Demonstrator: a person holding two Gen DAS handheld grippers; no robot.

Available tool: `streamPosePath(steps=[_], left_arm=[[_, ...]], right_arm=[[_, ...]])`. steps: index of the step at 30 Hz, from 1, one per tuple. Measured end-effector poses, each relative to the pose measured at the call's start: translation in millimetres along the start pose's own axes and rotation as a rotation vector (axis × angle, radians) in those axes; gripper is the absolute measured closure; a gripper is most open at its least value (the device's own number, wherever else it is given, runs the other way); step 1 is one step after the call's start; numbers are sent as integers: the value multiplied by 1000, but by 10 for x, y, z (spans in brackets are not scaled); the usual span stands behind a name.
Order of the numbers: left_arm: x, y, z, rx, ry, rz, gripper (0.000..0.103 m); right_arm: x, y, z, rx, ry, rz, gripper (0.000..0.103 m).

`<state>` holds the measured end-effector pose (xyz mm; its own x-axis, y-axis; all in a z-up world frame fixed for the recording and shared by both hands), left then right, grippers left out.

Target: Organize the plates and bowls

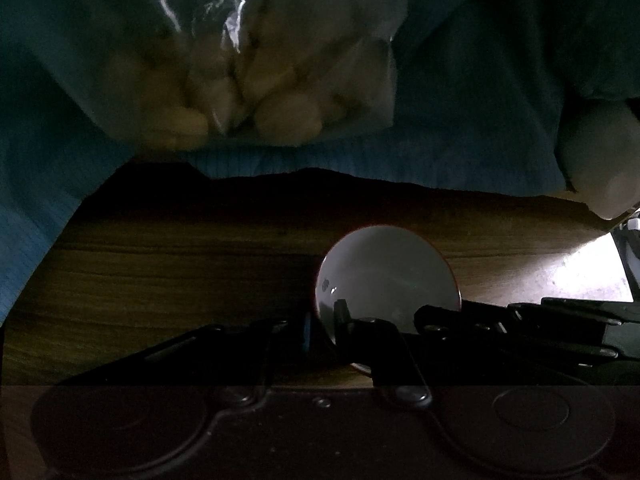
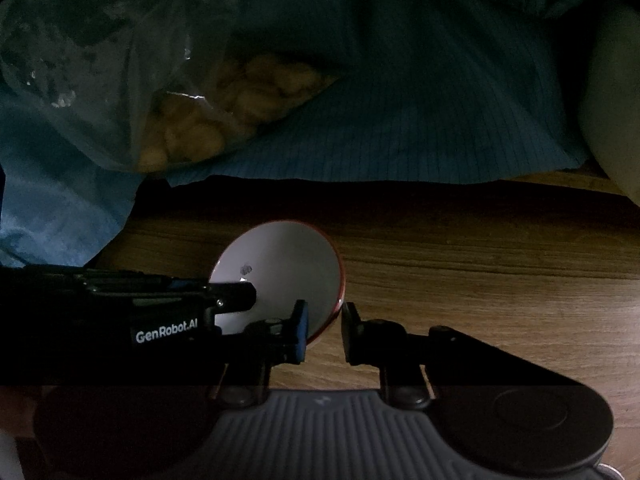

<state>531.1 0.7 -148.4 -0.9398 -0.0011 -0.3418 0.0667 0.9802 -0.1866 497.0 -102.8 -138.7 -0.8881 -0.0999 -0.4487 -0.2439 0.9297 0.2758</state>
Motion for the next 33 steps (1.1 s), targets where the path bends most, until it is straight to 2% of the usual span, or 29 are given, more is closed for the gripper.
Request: streamPosePath(steps=[7, 15, 24, 33], left_arm=[[19, -6, -82, 17, -22, -5, 95], [23, -180, -314, 44, -64, -12, 95], [120, -687, -577, 102, -101, 27, 95], [390, -1269, -622, 172, -87, 70, 95]], right_arm=[[50, -5, -46, -12, -12, 4, 87], [61, -49, -323, -28, -66, 4, 87], [225, -316, -796, -39, -113, 24, 87], [539, -670, -1234, -23, -123, 53, 87]])
Point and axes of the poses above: each gripper's, at about its wrist camera, not at the fingertips, and z roughly the way its jaws point, y to its left, x to its underside, the point moved 8 cm from there along z, roughly the way its jaws point, and after that the axes turned 8 degrees about y, right-handed, at the moved point
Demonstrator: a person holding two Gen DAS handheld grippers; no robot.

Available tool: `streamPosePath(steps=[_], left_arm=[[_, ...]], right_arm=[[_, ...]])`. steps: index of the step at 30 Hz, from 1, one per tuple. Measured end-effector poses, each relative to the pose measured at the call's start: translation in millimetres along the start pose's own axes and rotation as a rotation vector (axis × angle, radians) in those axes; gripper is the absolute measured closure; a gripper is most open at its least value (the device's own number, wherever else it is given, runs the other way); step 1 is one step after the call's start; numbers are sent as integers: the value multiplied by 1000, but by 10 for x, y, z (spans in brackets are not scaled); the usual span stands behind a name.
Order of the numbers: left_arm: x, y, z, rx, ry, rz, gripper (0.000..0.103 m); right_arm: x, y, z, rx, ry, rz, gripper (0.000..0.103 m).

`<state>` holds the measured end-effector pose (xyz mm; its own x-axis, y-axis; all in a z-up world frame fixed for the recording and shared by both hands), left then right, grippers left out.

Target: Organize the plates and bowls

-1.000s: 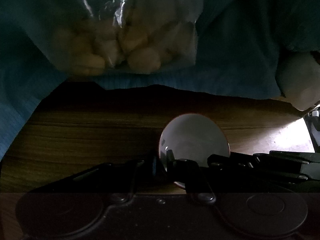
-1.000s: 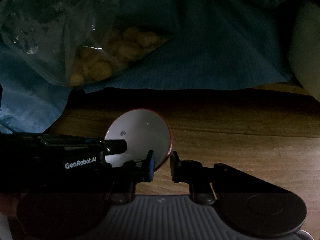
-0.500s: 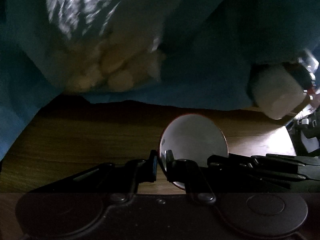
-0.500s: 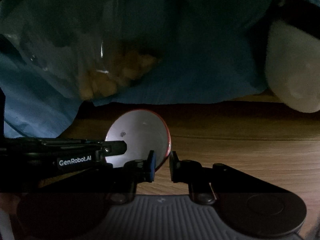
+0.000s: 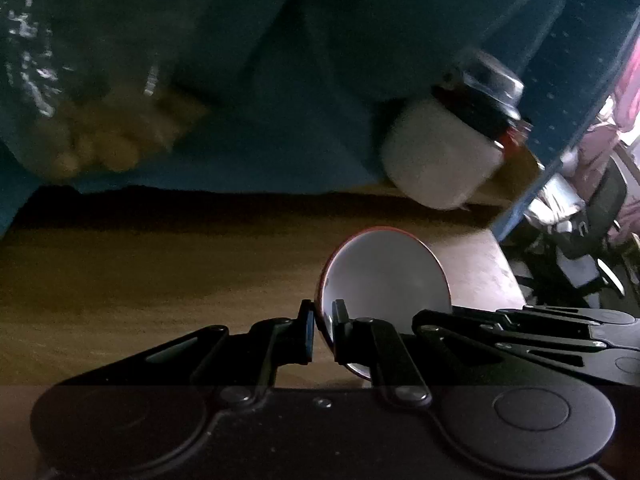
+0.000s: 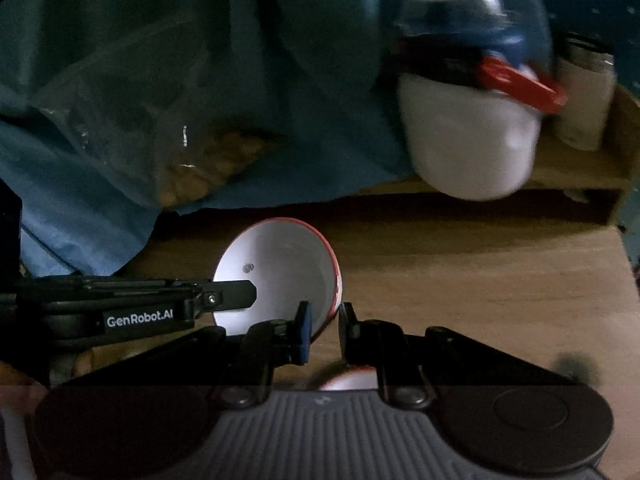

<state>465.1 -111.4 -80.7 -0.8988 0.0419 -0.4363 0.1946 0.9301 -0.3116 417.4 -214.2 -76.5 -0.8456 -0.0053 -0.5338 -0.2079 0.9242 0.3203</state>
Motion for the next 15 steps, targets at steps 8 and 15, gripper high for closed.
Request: streamPosePath(steps=[8, 15], left_arm=[[269, -397, 78, 34, 47, 0, 94], [381, -530, 98, 28, 68, -1, 94]], right_arm=[[328, -275, -256, 14, 52, 53, 87], [483, -389, -348, 9, 74, 60, 87]])
Point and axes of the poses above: each gripper's, at about its wrist camera, not at the fingertips, and z roughly the way its jaws point, y to its left, x to its underside, the point moved 8 cm from there along z, roughly the way its jaws point, and after that the axes turned 8 degrees about y, right-handed, at the moved point
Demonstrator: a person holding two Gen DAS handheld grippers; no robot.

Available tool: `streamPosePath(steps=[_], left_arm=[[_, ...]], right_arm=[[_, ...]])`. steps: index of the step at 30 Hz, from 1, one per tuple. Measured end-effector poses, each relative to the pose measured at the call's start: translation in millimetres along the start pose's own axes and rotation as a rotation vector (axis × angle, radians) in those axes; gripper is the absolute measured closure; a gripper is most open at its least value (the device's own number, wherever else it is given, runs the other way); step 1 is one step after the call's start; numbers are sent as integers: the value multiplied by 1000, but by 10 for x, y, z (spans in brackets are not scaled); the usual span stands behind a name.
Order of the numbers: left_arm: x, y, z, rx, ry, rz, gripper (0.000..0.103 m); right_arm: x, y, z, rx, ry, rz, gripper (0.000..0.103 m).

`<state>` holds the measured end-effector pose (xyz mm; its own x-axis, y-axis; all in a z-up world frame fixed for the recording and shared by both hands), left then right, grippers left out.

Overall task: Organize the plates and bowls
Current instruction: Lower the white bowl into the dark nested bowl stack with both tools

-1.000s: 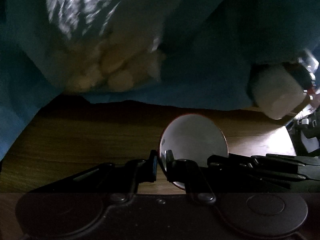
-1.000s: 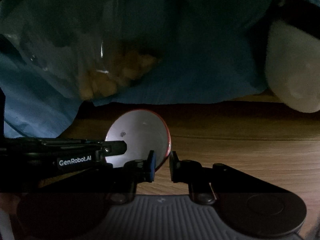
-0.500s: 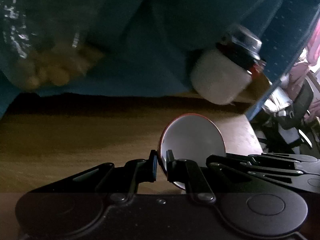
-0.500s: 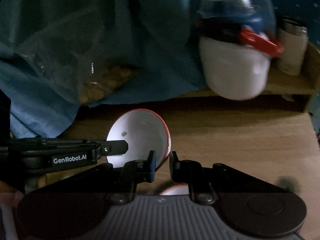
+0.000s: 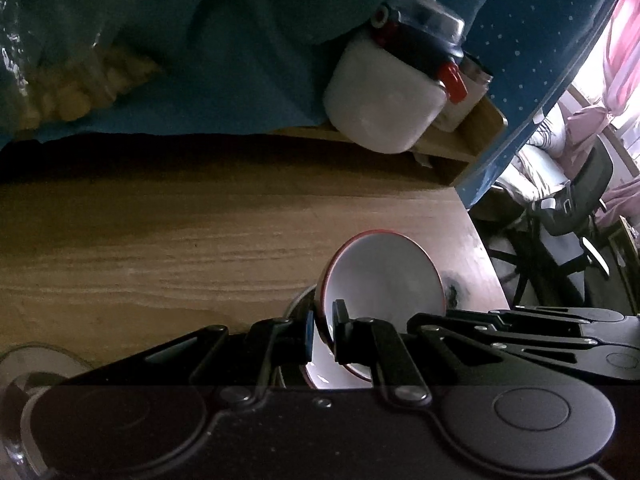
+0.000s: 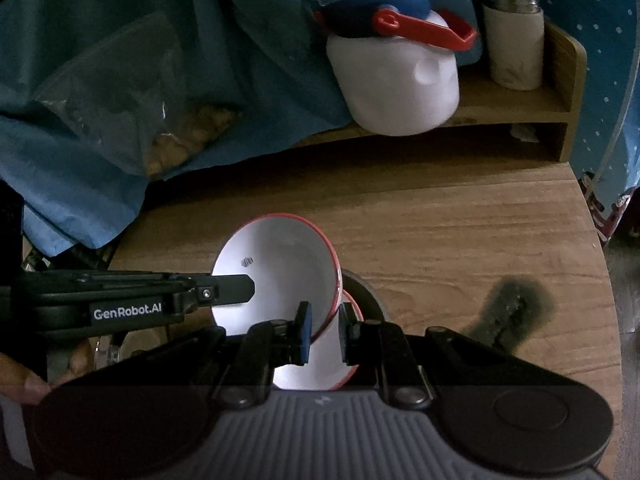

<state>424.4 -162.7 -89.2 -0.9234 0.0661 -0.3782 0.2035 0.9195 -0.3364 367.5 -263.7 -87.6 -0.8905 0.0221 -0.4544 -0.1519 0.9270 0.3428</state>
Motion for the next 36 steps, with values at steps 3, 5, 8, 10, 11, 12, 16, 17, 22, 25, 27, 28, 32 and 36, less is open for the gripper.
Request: streamPosePath(steps=[3, 5, 8, 10, 11, 12, 16, 17, 22, 25, 27, 28, 32, 36], left_arm=[[37, -22, -2, -4, 5, -2, 94], [71, -13, -13, -5, 11, -4, 94], [116, -29, 6, -11, 20, -9, 94], [146, -32, 24, -15, 28, -14, 94], [161, -34, 36, -19, 34, -17, 94], [180, -32, 49, -24, 43, -21, 94], [226, -37, 88, -35, 62, -36, 94], [234, -36, 95, -37, 66, -39, 94], [243, -41, 127, -45, 78, -48, 94], [249, -32, 157, -49, 89, -56, 94], [267, -19, 174, -49, 97, -65, 93], [274, -14, 180, -49, 101, -70, 93], [285, -2, 190, -46, 103, -84, 93], [280, 2, 188, -47, 101, -90, 92]], right_arm=[[38, -27, -17, -5, 5, -3, 87], [69, -54, -34, -7, 11, -3, 87], [105, -74, -26, -11, 24, -5, 87], [128, -84, -14, -13, 34, -6, 87], [139, -87, -4, -15, 41, -7, 87], [151, -86, 0, -15, 45, -7, 87], [185, -106, 41, -16, 73, -5, 87], [200, -112, 49, -15, 84, 2, 87], [217, -137, 81, -22, 106, 5, 87], [212, -145, 91, -24, 114, 3, 87], [211, -150, 103, -25, 119, 1, 87], [207, -153, 111, -26, 122, 0, 87], [194, -154, 137, -26, 130, -5, 87], [188, -152, 150, -27, 136, -7, 86]])
Point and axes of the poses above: each gripper's, at about its wrist camera, not at the fingertips, and z roughly the way its jaws point, y to its left, x to its underside, the point moved 8 cm from there along z, roughly the way its jaws point, and after that the axes turned 8 degrees about y, right-handed, at the moved point
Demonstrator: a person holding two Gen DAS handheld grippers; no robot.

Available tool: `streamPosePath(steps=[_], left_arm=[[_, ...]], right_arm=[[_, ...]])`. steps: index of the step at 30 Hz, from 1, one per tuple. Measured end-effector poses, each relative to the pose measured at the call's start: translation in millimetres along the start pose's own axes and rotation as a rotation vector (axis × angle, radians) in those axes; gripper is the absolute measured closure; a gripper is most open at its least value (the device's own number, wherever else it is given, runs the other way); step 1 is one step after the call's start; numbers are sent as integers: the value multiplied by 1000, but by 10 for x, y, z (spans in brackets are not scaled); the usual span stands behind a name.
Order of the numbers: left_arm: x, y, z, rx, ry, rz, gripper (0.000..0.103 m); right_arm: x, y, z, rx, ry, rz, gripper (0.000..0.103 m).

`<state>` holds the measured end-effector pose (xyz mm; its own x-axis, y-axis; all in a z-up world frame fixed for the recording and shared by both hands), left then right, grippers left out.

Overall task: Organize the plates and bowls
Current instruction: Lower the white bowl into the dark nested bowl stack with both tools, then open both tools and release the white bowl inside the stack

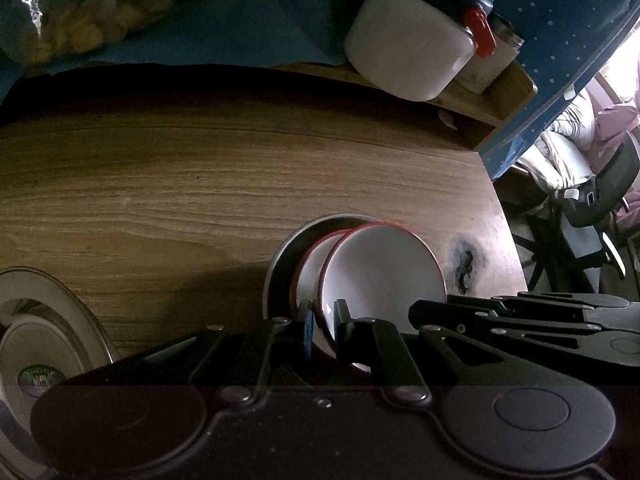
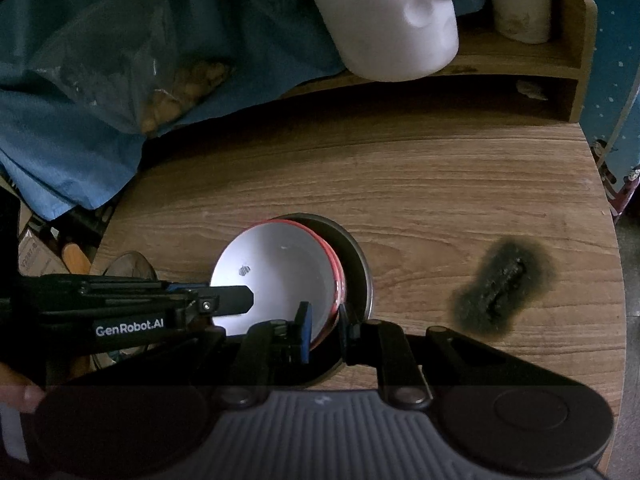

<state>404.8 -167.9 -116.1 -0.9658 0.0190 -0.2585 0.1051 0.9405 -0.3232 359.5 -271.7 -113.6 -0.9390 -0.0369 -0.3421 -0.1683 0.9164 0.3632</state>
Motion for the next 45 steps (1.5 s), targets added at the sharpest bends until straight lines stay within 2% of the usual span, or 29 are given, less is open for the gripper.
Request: streamPosePath(steps=[19, 22, 23, 31, 35, 37, 39, 40, 42, 44, 45], left_arm=[[-16, -25, -4, -3, -6, -2, 87], [-26, -32, -26, -9, -17, 1, 81], [-25, -27, -26, -21, -15, 3, 75], [-19, -6, -59, -27, -25, -9, 72], [-14, 28, -109, -28, -44, -21, 64], [-18, 51, -156, -35, -61, -27, 54], [-17, 78, -227, -48, -89, -34, 38], [-20, 95, -266, -57, -105, -39, 35], [-26, 135, -340, -77, -133, -52, 20], [-33, 192, -404, -92, -160, -74, 11], [-37, 229, -431, -101, -171, -89, 7]], right_arm=[[22, 21, 10, -7, 5, -2, 81], [17, 18, 7, -6, 1, -3, 80], [16, 20, 7, -5, 0, -4, 80], [20, 38, 0, -5, -5, -7, 79], [17, 34, -19, -1, -12, -7, 77], [12, 32, -30, 1, -16, -9, 76], [8, 27, -53, 3, -18, -12, 73], [4, 31, -68, 5, -24, -17, 69], [-10, 35, -89, 9, -33, -23, 61], [-24, 39, -95, 12, -38, -28, 49], [-34, 35, -92, 14, -38, -30, 47]])
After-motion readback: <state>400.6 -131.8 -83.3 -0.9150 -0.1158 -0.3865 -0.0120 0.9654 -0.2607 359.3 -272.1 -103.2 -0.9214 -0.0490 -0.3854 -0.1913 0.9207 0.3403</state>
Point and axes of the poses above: each gripper's, at about its wrist camera, not at the fingertips, and z roughly the way its jaws point, y to its left, x to its underside, the point moved 8 cm from there along z, roughly the way its jaws point, and after that the axes turned 8 degrees about y, right-handed, at the moved point
